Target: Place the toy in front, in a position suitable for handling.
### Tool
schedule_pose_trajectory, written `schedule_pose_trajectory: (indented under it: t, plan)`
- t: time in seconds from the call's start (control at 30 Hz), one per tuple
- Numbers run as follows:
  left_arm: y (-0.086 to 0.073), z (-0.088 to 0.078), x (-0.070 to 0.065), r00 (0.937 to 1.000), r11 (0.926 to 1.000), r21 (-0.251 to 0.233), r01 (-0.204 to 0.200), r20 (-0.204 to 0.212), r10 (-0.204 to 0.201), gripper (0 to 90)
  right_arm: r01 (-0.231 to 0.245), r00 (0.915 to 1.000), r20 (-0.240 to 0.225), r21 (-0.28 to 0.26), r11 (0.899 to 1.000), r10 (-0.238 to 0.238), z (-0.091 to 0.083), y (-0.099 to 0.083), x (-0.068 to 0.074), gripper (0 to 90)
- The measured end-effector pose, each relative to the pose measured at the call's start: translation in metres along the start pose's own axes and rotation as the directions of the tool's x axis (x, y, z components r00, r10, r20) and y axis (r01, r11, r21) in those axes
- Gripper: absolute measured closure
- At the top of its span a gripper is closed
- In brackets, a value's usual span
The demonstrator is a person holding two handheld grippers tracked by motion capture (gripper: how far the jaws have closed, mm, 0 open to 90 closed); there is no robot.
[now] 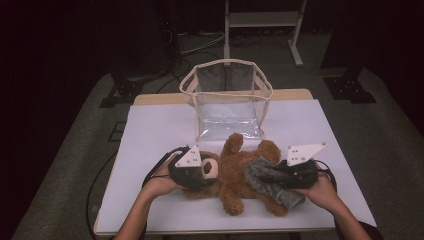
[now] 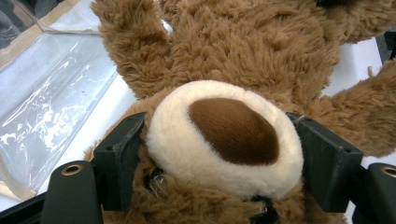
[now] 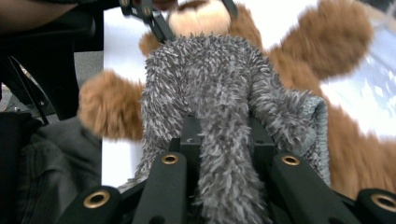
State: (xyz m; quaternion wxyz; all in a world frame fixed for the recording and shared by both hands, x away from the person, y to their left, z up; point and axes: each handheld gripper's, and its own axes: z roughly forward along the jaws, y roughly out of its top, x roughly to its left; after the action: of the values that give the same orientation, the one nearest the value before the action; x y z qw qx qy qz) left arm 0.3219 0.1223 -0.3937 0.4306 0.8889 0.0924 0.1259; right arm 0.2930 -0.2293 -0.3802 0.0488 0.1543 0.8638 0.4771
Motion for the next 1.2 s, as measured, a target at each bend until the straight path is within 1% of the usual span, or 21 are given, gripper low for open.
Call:
schedule_pose_trajectory:
  t: [0.13,0.23,0.33,0.5,0.53,0.6,0.63,0.77,0.83,0.9,1.0,1.1,1.2]
  plan:
    - [0.001,0.0,0.0,1.0,1.0,0.003,-0.003,0.002,0.003,24.4,-0.034,0.9993,0.019,0.011,0.999,0.033,-0.011,-0.016,0.003,73.6]
    - [0.001,0.001,-0.001,1.0,1.0,0.003,0.003,-0.001,-0.003,24.4,-0.044,0.9986,0.03,0.013,0.999,0.044,-0.015,-0.02,0.003,73.6]
    - [0.002,0.001,0.0,1.0,1.0,0.007,0.006,-0.004,-0.006,24.3,-0.028,0.9991,0.032,0.005,1.0,0.028,-0.016,-0.014,0.003,73.7]
    - [0.001,0.001,0.0,1.0,1.0,0.005,0.003,-0.003,-0.003,24.3,0.01,0.9998,0.018,-0.019,1.0,-0.01,-0.008,0.001,0.005,73.5]
    - [0.001,0.001,0.0,1.0,1.0,0.004,0.003,-0.003,-0.003,24.3,0.01,0.9999,0.011,-0.025,1.0,-0.01,-0.006,0.002,0.005,73.5]
    - [0.001,0.0,0.0,1.0,1.0,0.007,0.0,-0.002,0.0,24.4,0.013,0.9999,0.009,-0.016,1.0,-0.012,-0.003,0.001,0.005,73.6]
    - [0.001,0.0,0.0,1.0,1.0,0.006,0.0,-0.001,0.0,24.3,0.003,1.0,0.009,-0.012,1.0,-0.003,-0.002,-0.002,0.005,73.6]
    - [0.002,0.0,-0.001,1.0,1.0,0.006,-0.004,-0.001,0.004,24.3,-0.044,0.9989,0.017,-0.01,0.999,0.044,-0.009,-0.017,0.001,73.5]
    - [0.002,0.0,-0.002,1.0,0.9999,0.012,-0.008,-0.001,0.008,24.3,-0.065,0.9974,0.032,-0.004,0.998,0.065,-0.014,-0.025,-0.001,73.6]
    - [0.003,0.001,-0.002,1.0,0.9999,0.01,-0.008,-0.002,0.008,24.3,-0.081,0.9958,0.042,-0.009,0.997,0.081,-0.018,-0.029,-0.004,73.6]
    - [0.004,0.001,-0.002,0.9999,0.9998,0.017,-0.013,0.0,0.013,24.4,-0.087,0.995,0.049,-0.016,0.996,0.087,-0.019,-0.027,-0.009,73.6]
    - [0.003,0.001,-0.003,0.9999,0.9998,0.016,-0.014,0.0,0.014,24.5,-0.081,0.9955,0.049,-0.013,0.997,0.082,-0.012,-0.019,-0.017,73.6]
    - [0.002,0.0,-0.003,0.9999,0.9998,0.016,-0.016,0.005,0.016,24.5,-0.074,0.9961,0.047,-0.024,0.997,0.076,-0.004,-0.01,-0.025,73.6]
